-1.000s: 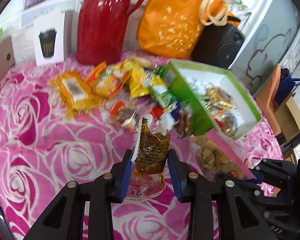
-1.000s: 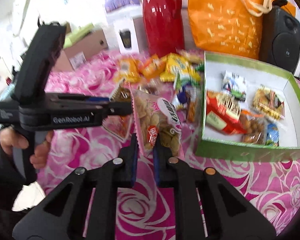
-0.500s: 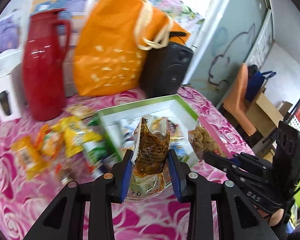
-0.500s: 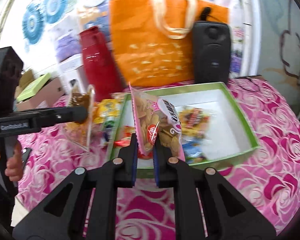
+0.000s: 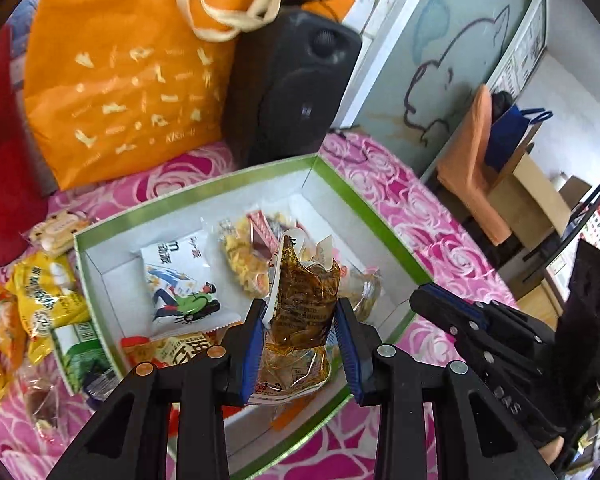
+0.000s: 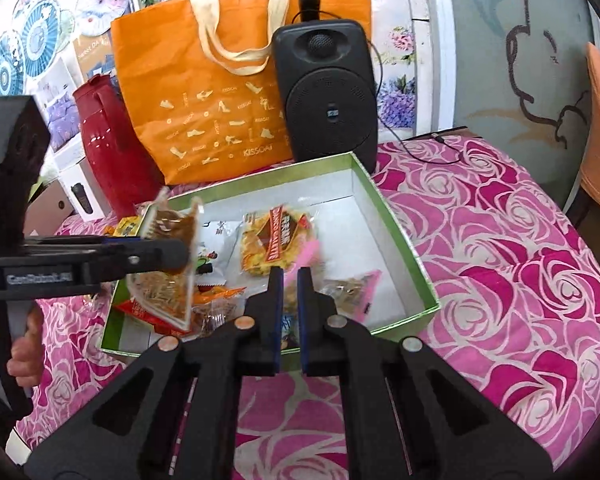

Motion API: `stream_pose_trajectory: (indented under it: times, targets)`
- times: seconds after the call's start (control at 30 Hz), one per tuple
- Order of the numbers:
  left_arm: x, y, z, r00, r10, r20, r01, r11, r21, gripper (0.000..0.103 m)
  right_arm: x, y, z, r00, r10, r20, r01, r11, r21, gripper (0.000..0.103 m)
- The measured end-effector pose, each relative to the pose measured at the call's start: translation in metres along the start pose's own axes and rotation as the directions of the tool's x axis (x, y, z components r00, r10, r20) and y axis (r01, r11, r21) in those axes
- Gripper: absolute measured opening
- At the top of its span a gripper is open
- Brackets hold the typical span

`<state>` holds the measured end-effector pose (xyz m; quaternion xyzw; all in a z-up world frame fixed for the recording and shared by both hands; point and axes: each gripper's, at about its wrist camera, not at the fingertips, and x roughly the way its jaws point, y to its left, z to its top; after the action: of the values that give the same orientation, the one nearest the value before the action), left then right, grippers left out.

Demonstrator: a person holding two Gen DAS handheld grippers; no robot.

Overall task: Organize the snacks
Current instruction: 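Carry both held bags over the green box and open both tools, then grasp the yellow barcode bag with the left tool while the right tool grasps a clear cake bag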

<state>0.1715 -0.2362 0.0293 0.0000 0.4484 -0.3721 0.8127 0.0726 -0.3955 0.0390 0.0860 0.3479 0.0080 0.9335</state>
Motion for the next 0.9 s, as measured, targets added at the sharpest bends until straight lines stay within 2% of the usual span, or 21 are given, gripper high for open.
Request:
stream_pose_trajectory:
  times: [0.2, 0.27, 0.33, 0.37, 0.4, 0.43, 0.5, 0.53, 0.6, 0.73, 0.83, 0.9]
  targets:
    - [0.032, 0.007, -0.001, 0.996, 0.057, -0.067, -0.057, 0.998, 0.006, 0.037, 0.025, 0.003, -0.003, 0.999, 0.011, -0.052, -0.011, 1.0, -0.006, 0.008]
    - [0.041, 0.01, -0.003, 0.994, 0.074, -0.084, -0.074, 0.997, -0.001, 0.043, 0.028, 0.003, -0.004, 0.998, 0.013, -0.055, -0.013, 1.0, -0.001, 0.011]
    - [0.045, 0.013, -0.004, 0.993, 0.074, -0.091, -0.075, 0.997, -0.015, 0.049, 0.028, 0.005, -0.005, 0.998, 0.011, -0.06, -0.012, 1.0, -0.012, 0.022]
    - [0.046, 0.015, -0.004, 0.993, 0.064, -0.104, -0.067, 0.997, -0.031, 0.059, 0.028, 0.006, -0.006, 0.998, 0.01, -0.062, -0.011, 1.0, -0.019, 0.028]
    - [0.045, 0.017, -0.004, 0.992, 0.055, -0.113, -0.061, 0.997, -0.047, 0.064, 0.028, 0.008, -0.007, 0.998, 0.003, -0.063, -0.005, 1.0, -0.027, 0.043]
    - [0.042, 0.018, -0.004, 0.992, 0.049, -0.113, -0.055, 0.997, -0.056, 0.069, 0.027, 0.009, -0.008, 0.998, -0.01, -0.061, 0.008, 0.999, -0.037, 0.062]
    - [0.028, 0.018, -0.005, 0.995, 0.054, -0.086, -0.059, 0.997, -0.047, 0.072, 0.024, 0.013, -0.009, 0.998, -0.025, -0.053, 0.022, 0.998, -0.052, 0.082]
    - [0.02, 0.019, -0.006, 0.995, 0.066, -0.072, -0.069, 0.997, -0.044, 0.075, 0.023, 0.016, -0.01, 0.998, -0.023, -0.051, 0.02, 0.998, -0.062, 0.086]
    - [-0.002, 0.022, -0.008, 0.995, 0.095, -0.025, -0.096, 0.994, -0.058, 0.078, 0.021, 0.022, -0.01, 0.998, -0.022, -0.055, 0.018, 0.997, -0.075, 0.087]
    - [-0.043, 0.031, -0.018, 0.991, 0.125, 0.051, -0.12, 0.989, -0.091, 0.081, 0.013, 0.041, -0.01, 0.999, 0.001, -0.054, -0.007, 0.994, -0.106, 0.098]
    - [-0.073, 0.039, -0.032, 0.974, 0.194, 0.115, -0.181, 0.977, -0.114, 0.083, 0.007, 0.057, -0.012, 0.997, 0.046, -0.058, -0.052, 0.991, -0.121, 0.098]
    - [-0.094, 0.049, -0.048, 0.954, 0.252, 0.16, -0.23, 0.962, -0.147, 0.084, 0.002, 0.07, -0.013, 0.996, 0.066, -0.063, -0.074, 0.988, -0.138, 0.099]
